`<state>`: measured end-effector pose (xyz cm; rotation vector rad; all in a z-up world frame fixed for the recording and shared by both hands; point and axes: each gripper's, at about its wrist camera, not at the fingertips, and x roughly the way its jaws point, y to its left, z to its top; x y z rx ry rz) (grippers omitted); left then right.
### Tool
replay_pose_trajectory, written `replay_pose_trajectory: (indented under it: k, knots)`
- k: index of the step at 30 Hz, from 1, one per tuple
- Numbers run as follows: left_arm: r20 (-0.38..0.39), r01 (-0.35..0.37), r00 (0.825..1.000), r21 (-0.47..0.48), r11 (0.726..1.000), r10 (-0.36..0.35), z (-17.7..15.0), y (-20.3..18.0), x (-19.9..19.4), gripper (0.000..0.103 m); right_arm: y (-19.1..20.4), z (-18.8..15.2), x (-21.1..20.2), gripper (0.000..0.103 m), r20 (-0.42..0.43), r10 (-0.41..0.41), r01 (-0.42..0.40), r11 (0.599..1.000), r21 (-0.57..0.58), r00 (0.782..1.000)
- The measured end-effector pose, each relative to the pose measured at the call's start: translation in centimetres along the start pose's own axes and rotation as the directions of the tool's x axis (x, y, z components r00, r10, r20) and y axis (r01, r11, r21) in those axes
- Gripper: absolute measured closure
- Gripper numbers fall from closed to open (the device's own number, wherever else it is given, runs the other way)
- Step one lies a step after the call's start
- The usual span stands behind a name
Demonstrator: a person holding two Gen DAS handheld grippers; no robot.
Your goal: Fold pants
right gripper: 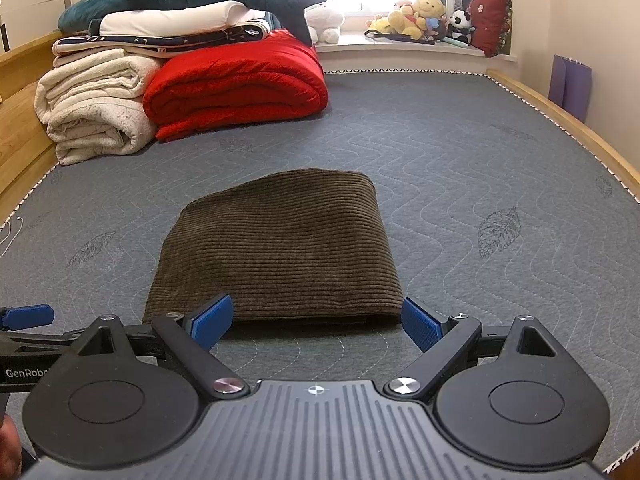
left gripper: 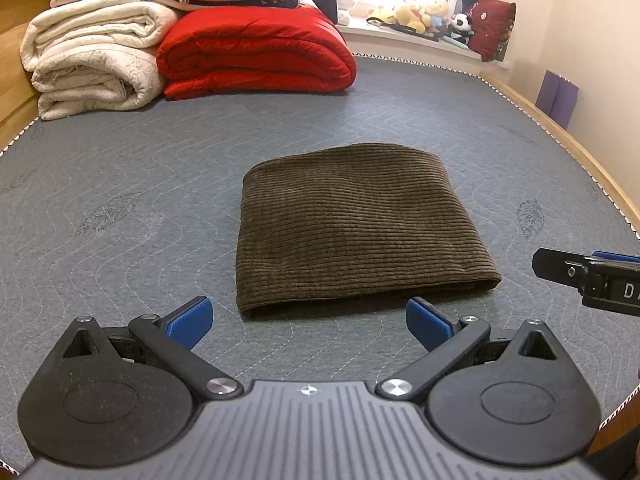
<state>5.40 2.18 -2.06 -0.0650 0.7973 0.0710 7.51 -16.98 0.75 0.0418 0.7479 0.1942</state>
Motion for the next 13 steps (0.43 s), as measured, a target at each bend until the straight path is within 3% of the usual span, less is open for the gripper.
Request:
replay_pose_trajectory:
  k: [13]
  knots:
    - [0.004, 0.001, 1.0, 0.009, 1.0, -0.002, -0.02, 0.14, -0.09, 0.0, 0.13, 0.11, 0.05, 0.011, -0.002, 0.0, 0.0, 1.0, 0.0, 1.0]
